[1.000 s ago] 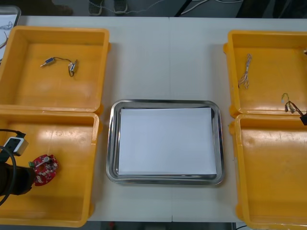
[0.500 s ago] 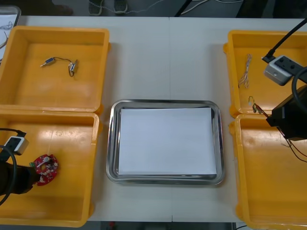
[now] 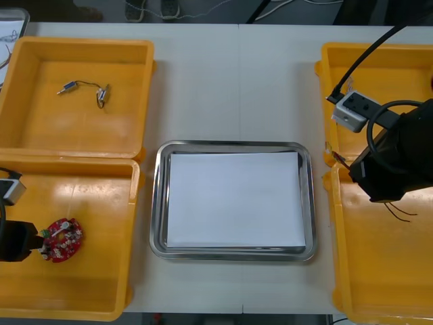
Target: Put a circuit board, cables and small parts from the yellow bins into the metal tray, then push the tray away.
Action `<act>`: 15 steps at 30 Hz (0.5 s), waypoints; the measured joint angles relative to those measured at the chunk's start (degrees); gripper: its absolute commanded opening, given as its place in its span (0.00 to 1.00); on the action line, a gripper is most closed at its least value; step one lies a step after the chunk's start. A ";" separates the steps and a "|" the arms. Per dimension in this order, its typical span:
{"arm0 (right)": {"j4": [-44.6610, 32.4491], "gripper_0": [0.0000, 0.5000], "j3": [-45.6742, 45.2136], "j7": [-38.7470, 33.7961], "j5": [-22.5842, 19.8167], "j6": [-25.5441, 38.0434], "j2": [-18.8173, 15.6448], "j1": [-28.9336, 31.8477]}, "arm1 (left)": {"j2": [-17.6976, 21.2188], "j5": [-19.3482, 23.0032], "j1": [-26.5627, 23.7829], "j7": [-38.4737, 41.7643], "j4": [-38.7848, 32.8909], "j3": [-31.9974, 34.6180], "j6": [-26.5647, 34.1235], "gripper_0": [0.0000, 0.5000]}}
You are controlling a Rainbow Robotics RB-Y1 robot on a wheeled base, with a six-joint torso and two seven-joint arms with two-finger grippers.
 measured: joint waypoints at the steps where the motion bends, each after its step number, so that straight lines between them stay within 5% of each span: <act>1: 0.00 0.00 0.87 -0.01 0.09 -0.17 0.00 -0.58 | -0.04 0.04 -0.33 0.00 -0.01 0.67 1.22 1.00; 15: 0.01 0.00 4.62 -1.90 0.50 -0.90 -0.04 -3.30 | -5.89 0.38 -8.02 0.79 -0.03 8.19 17.64 1.00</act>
